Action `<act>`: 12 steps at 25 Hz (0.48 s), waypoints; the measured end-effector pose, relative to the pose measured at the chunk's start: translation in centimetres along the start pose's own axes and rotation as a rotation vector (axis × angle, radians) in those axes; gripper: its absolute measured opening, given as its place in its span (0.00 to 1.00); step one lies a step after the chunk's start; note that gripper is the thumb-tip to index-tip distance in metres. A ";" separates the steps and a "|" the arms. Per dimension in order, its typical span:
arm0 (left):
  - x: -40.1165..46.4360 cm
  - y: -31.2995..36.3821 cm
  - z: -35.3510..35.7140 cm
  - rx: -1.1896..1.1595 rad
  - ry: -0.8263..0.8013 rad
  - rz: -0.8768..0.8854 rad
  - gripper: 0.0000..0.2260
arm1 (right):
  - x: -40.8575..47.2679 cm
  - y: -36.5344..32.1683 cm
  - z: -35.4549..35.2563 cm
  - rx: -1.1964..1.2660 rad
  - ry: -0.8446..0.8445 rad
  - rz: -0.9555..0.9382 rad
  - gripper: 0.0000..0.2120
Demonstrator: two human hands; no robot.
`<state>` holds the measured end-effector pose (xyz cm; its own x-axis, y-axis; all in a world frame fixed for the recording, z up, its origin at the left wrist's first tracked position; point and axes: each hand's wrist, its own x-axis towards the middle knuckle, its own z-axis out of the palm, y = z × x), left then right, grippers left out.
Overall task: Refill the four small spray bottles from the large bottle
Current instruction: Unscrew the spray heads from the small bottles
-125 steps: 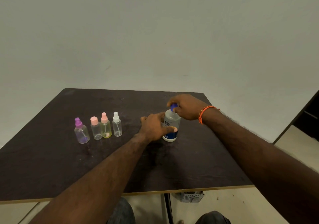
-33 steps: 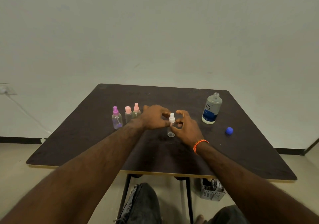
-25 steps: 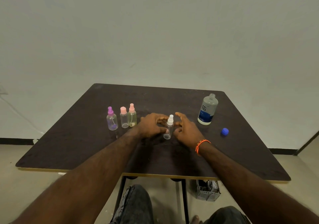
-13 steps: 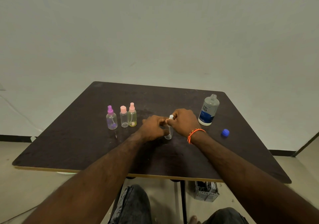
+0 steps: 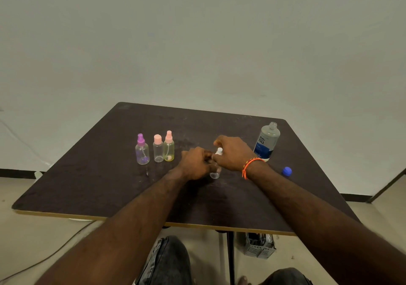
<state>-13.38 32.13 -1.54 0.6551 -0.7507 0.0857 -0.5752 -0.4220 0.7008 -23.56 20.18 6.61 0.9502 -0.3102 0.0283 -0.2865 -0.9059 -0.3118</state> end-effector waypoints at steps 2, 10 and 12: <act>-0.1 0.3 0.0 0.020 0.021 -0.014 0.08 | 0.1 0.0 0.0 -0.067 0.033 0.016 0.14; -0.2 0.1 -0.1 0.002 0.020 0.001 0.08 | 0.2 -0.2 -0.9 -0.088 -0.023 -0.058 0.17; -0.4 0.3 -0.1 0.020 0.032 0.002 0.09 | 0.6 0.1 -0.7 -0.147 -0.036 0.024 0.14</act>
<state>-13.73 32.33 -1.29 0.6691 -0.7349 0.1103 -0.5862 -0.4307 0.6862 -23.14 19.67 7.28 0.9460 -0.3239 -0.0127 -0.3213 -0.9317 -0.1697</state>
